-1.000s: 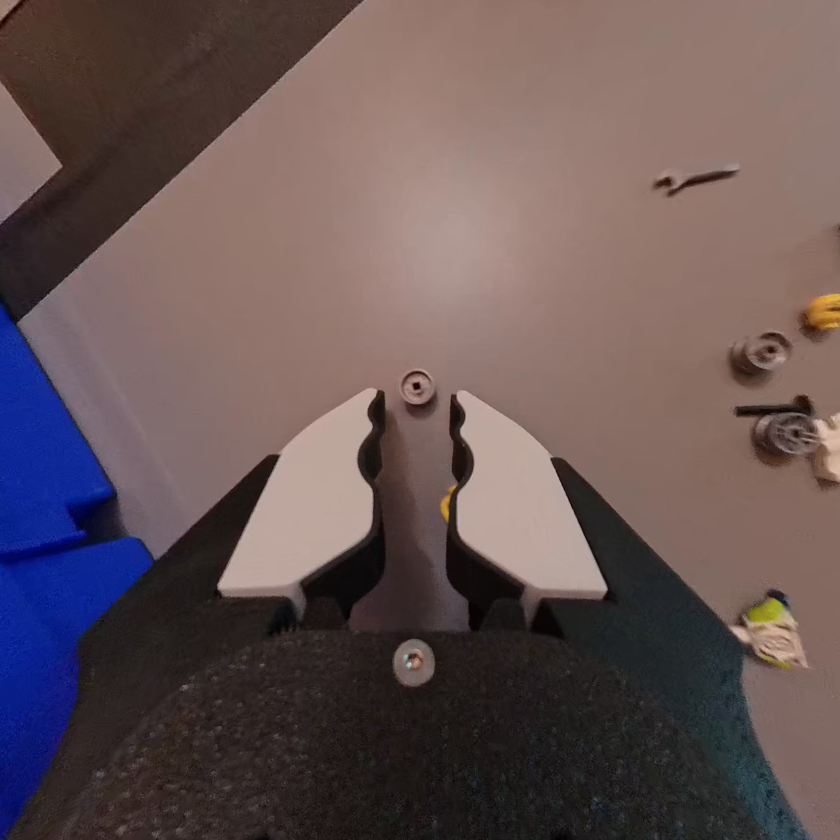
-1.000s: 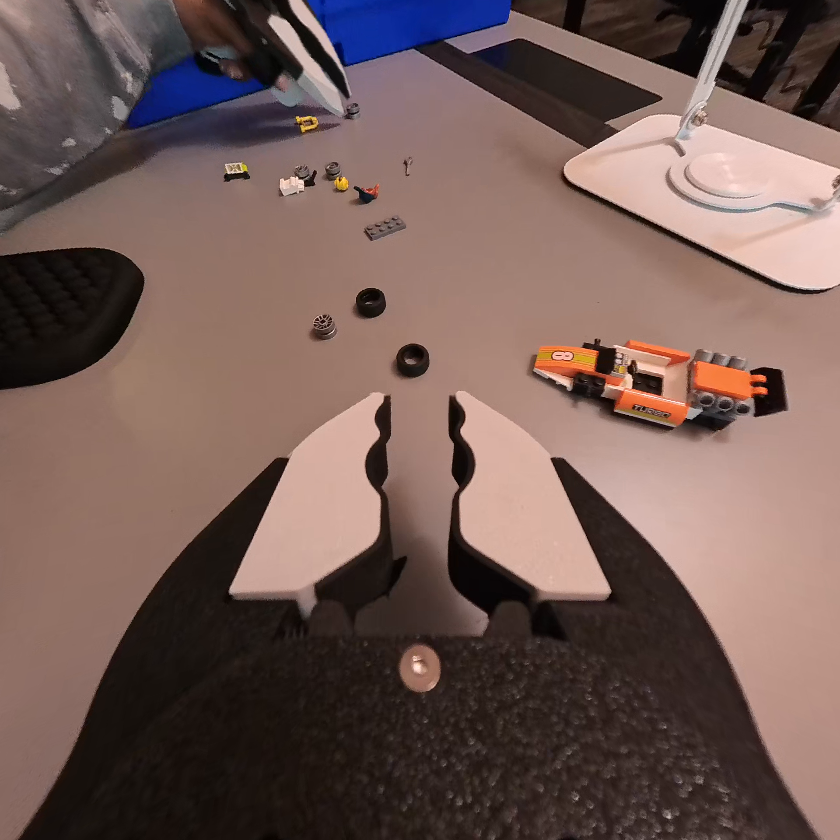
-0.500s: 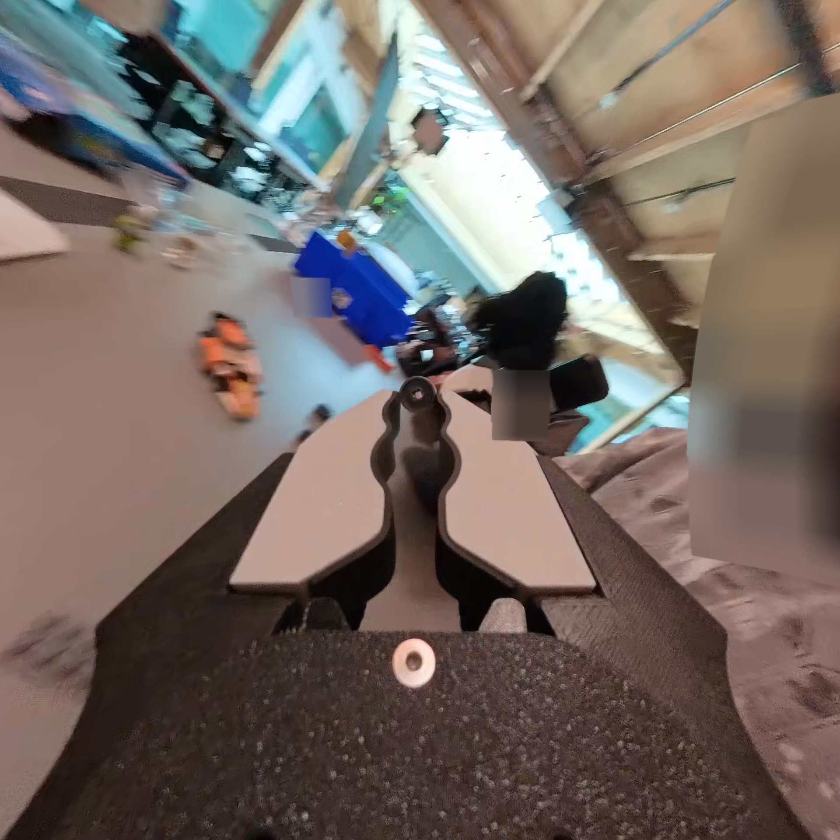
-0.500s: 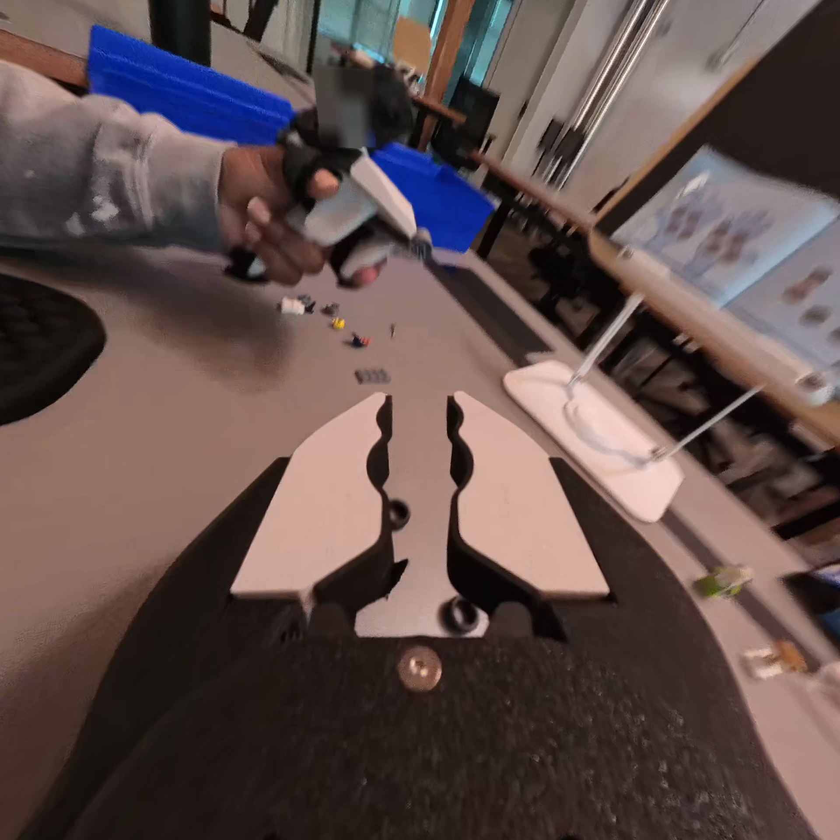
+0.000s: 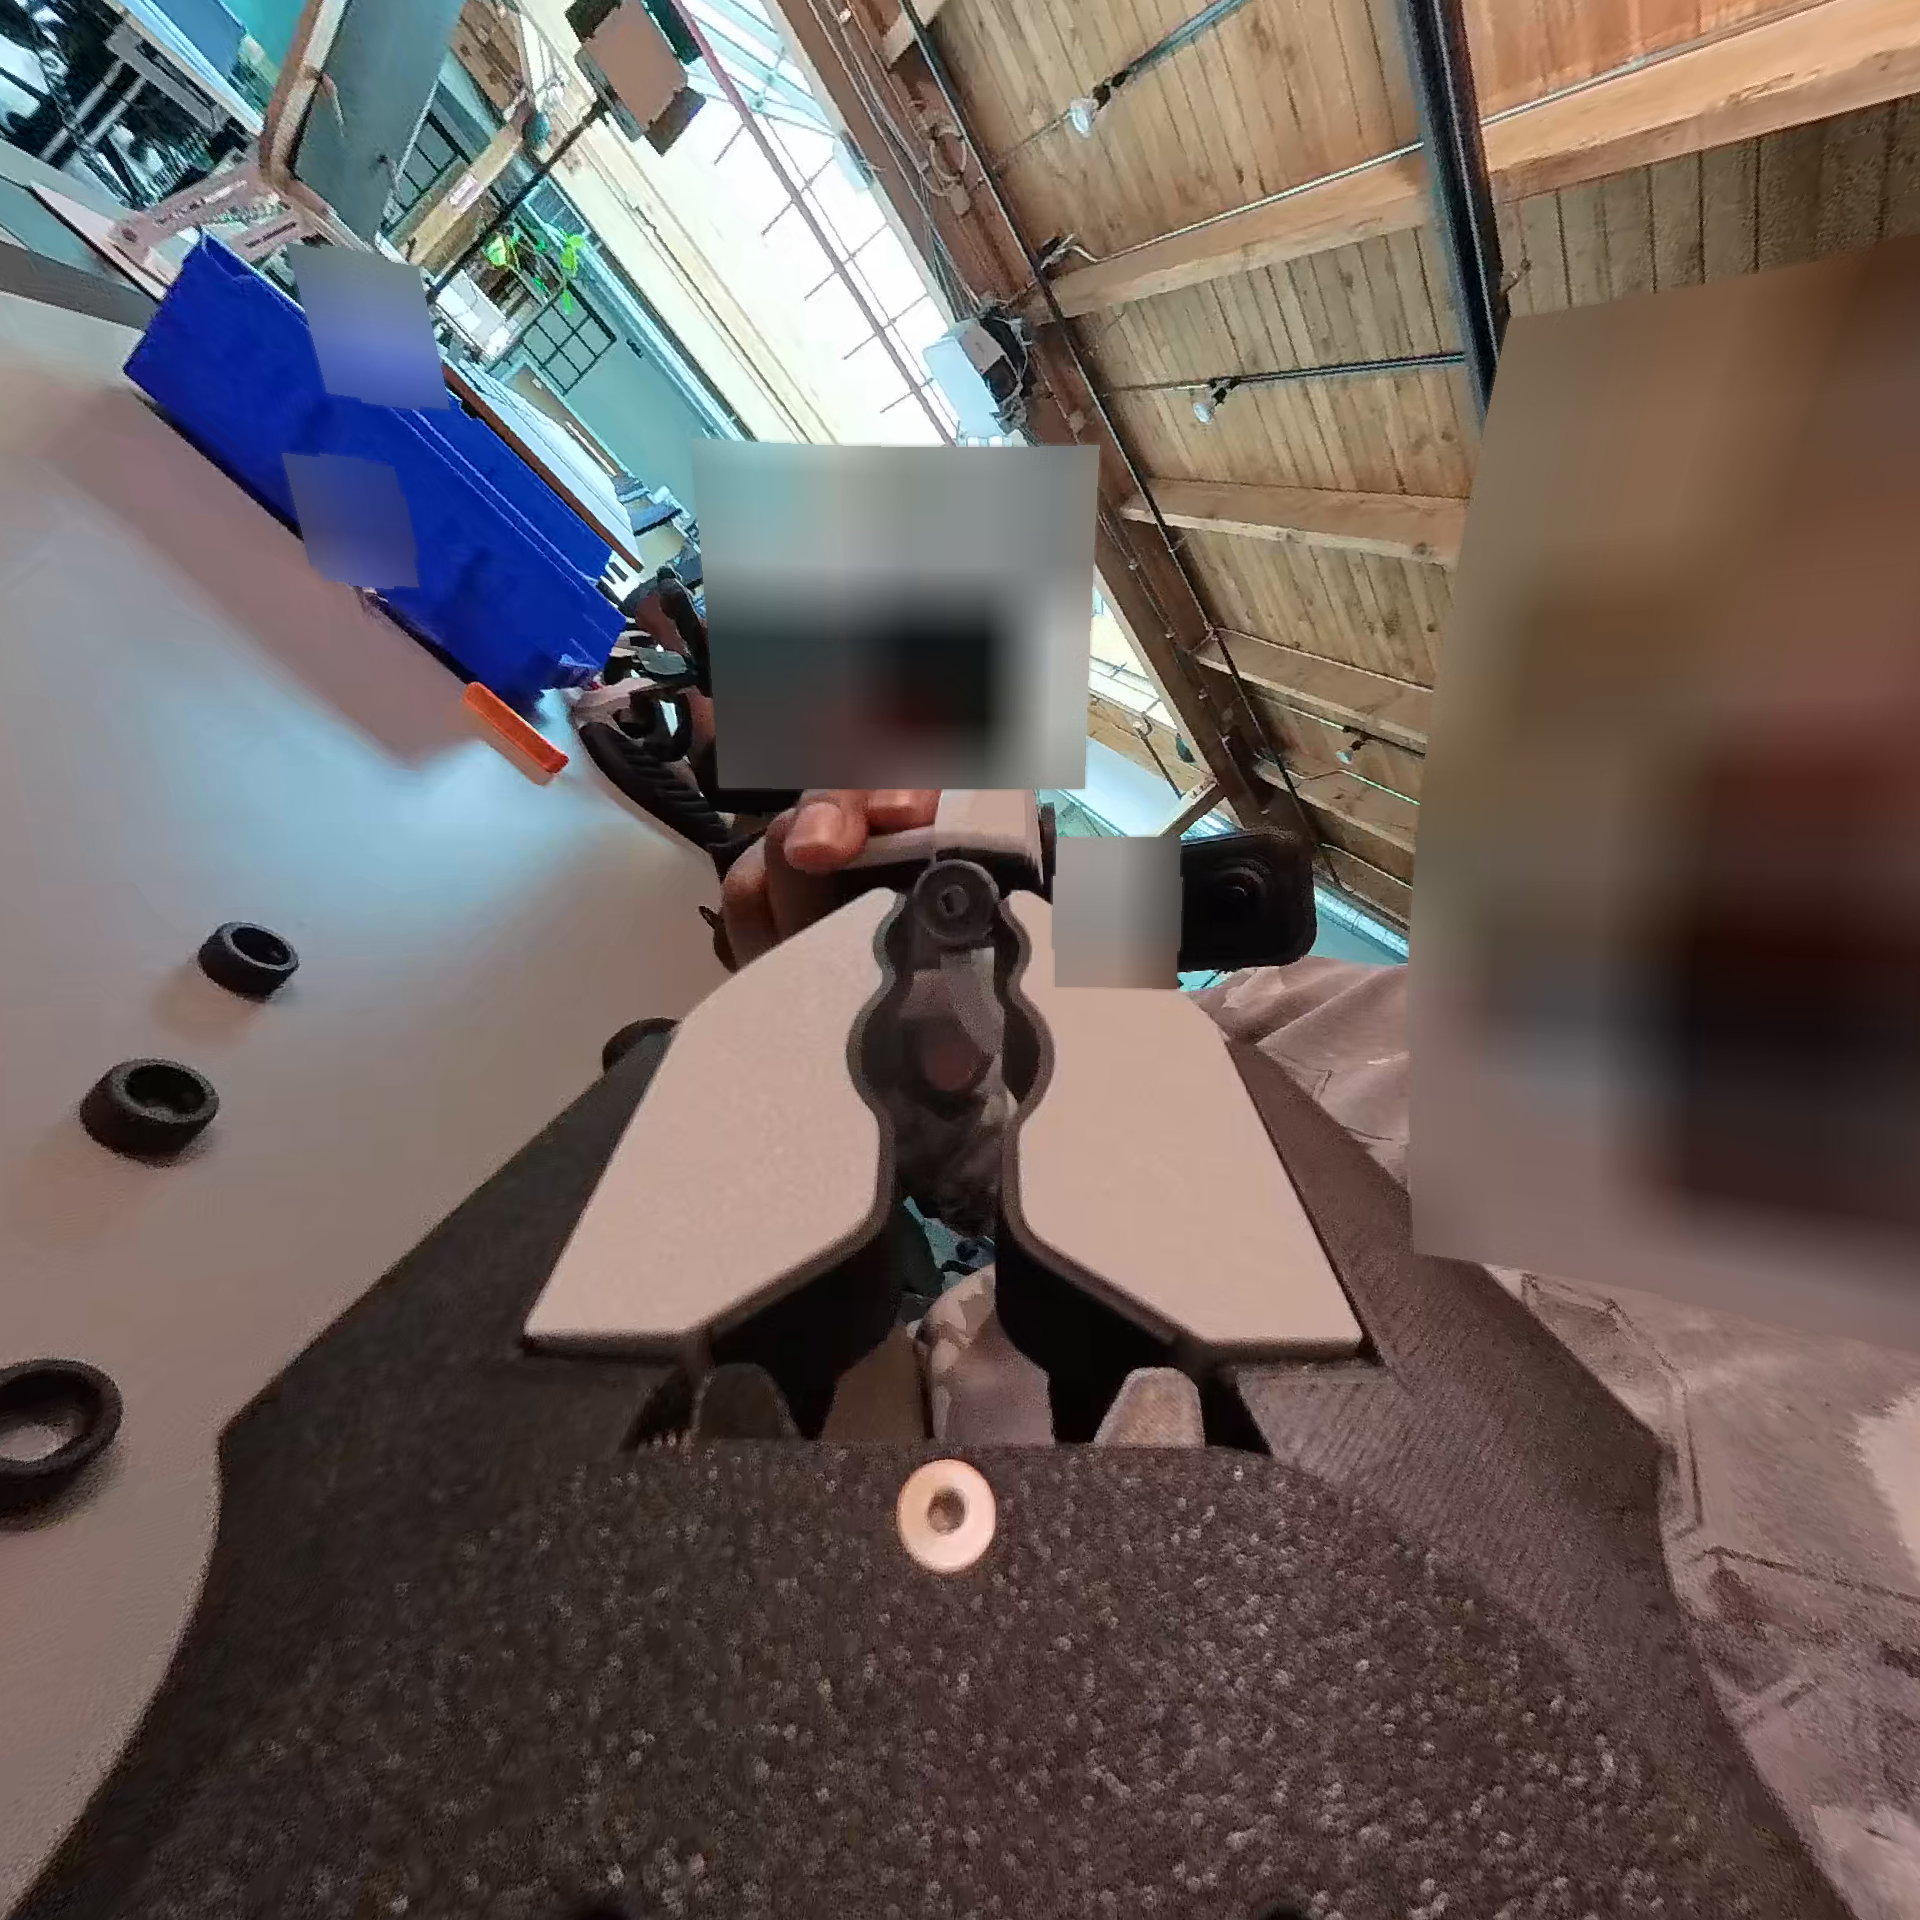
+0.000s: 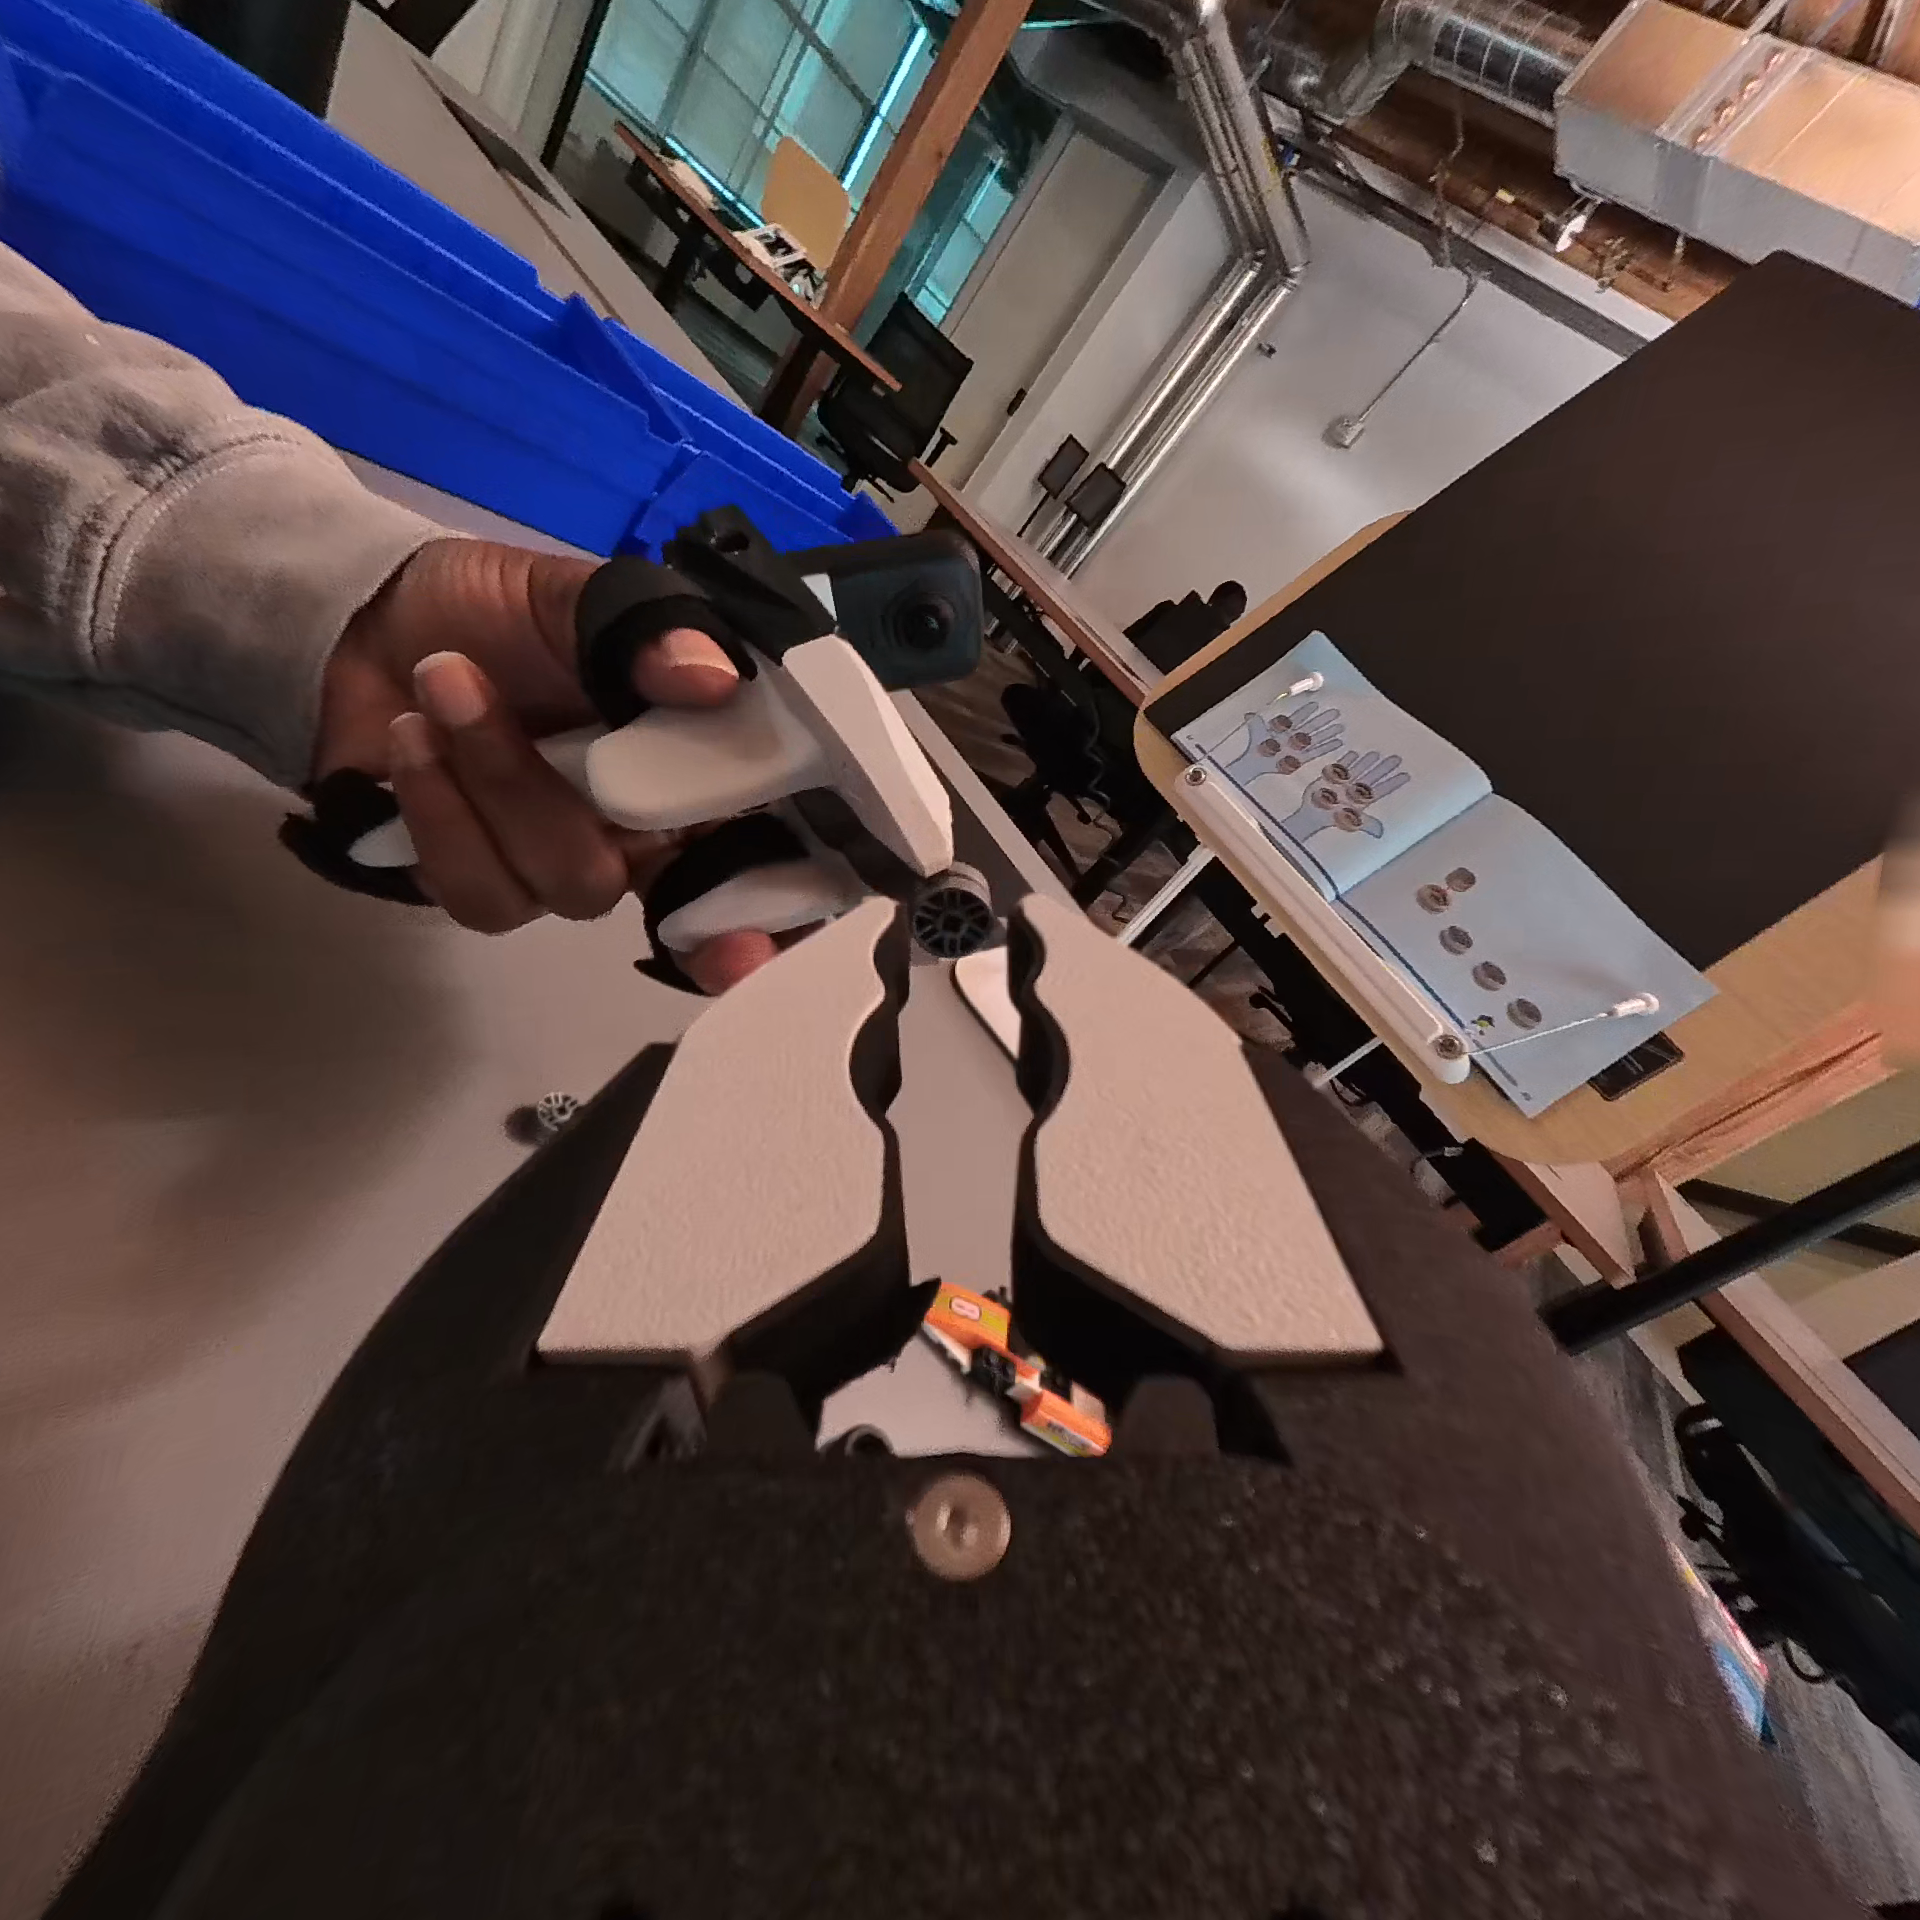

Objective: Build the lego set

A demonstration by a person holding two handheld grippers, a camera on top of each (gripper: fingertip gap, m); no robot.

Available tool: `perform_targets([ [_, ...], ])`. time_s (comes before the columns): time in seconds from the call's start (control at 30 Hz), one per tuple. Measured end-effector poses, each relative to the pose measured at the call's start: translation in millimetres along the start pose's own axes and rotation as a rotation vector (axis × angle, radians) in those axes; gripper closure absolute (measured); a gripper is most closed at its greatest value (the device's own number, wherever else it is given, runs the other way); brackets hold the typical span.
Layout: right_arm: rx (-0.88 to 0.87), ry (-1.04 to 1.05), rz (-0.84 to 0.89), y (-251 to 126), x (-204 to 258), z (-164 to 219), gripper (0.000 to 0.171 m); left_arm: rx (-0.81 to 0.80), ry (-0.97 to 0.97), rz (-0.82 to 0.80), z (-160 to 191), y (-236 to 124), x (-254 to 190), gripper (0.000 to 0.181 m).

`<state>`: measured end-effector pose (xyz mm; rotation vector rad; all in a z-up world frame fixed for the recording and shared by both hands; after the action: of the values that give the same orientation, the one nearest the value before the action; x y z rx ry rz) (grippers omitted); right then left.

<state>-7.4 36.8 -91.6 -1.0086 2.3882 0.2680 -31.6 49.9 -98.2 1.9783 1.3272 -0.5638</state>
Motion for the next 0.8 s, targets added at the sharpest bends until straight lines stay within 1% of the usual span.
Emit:
perform_targets([
  [0.03, 0.000, -0.004, -0.002, -0.9, 0.9, 0.1, 0.156, 0.002, 0.005, 0.000, 0.9, 0.1, -0.3, 0.167],
  [0.17, 0.017, 0.015, -0.023, -1.2, 4.3, 1.7, 0.157, 0.002, 0.018, -0.018, 4.5, -2.3, 0.5, 0.167],
  [0.23, 0.060, 0.043, -0.058, 0.1, 6.6, 6.7, 0.157, 0.010, 0.055, -0.067, 6.2, -6.2, 4.9, 0.167],
  [0.3, 0.164, 0.077, -0.122, 1.0, 9.2, 19.8, 0.157, 0.032, 0.143, -0.164, 5.8, -13.8, 12.1, 0.163],
  [0.37, 0.285, 0.100, -0.187, -0.2, 10.6, 36.7, 0.157, 0.078, 0.255, -0.300, 5.7, -24.3, 20.8, 0.162],
  [0.43, 0.437, 0.139, -0.279, -2.0, 15.0, 56.5, 0.157, 0.114, 0.356, -0.418, 5.4, -33.7, 24.9, 0.162],
  [0.53, 0.608, 0.153, -0.404, -1.7, 21.1, 83.5, 0.157, 0.124, 0.470, -0.551, 3.3, -43.7, 23.7, 0.165],
  [0.6, 0.694, 0.156, -0.481, 1.1, 24.6, 100.7, 0.157, 0.101, 0.543, -0.623, -0.9, -49.7, 18.2, 0.168],
  [0.7, 0.809, 0.158, -0.591, 4.5, 29.7, 121.8, 0.157, 0.090, 0.708, -0.796, -7.8, -65.3, 13.3, 0.170],
  [0.8, 0.908, 0.141, -0.673, 6.1, 32.3, 131.0, 0.157, 0.108, 0.848, -0.933, -6.1, -79.2, 10.0, 0.171],
])
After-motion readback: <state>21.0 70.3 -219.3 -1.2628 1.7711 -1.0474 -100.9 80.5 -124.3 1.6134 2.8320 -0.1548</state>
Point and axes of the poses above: each gripper's, where its closed fingertips meet, y out along the fingers, z out of its underside, x = y × z across the jaws, the point moved 2 cm from there along -y, back along the fingers, and after that the axes turned 5 degrees about y, right-handed, at the moved point
